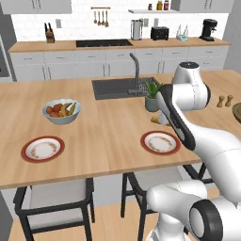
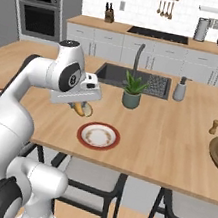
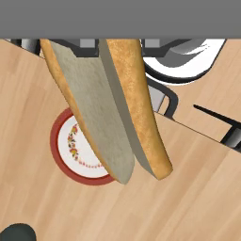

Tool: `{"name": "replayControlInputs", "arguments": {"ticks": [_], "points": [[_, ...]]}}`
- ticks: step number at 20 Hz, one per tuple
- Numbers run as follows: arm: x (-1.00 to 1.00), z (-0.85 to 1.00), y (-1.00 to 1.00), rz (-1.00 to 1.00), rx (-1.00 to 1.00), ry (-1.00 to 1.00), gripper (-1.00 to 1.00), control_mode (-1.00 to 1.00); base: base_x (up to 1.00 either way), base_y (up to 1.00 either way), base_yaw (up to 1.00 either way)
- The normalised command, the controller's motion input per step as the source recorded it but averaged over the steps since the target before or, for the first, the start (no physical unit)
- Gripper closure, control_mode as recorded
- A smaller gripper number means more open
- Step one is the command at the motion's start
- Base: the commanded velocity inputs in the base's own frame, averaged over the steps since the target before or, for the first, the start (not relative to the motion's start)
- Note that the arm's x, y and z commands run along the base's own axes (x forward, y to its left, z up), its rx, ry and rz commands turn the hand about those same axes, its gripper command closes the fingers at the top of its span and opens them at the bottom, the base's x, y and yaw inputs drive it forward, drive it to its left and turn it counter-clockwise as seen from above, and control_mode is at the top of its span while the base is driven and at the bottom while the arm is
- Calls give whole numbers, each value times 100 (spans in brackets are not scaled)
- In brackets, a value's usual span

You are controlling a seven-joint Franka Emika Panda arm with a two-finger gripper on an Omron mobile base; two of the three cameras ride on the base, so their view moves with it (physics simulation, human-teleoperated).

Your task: Place one bun and one sausage from the bowl on each plate.

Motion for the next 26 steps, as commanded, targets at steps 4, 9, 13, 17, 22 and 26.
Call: {"name": "replayControlInputs", "arguments": {"ticks": [4, 9, 13, 17, 22, 26], "points": [[0, 0, 0, 0, 0, 0, 100, 100, 0, 0, 0], [0, 0, 0, 0, 0, 0, 100, -100, 0, 0, 0], [-1, 0, 0, 0, 0, 0, 100, -100, 0, 0, 0], [-1, -4, -1, 0, 1, 0, 100, -100, 0, 0, 0], [5, -36, -3, 0, 0, -3, 100, -100, 0, 0, 0], [16, -43, -24, 0, 0, -4, 100, -100, 0, 0, 0]]}}
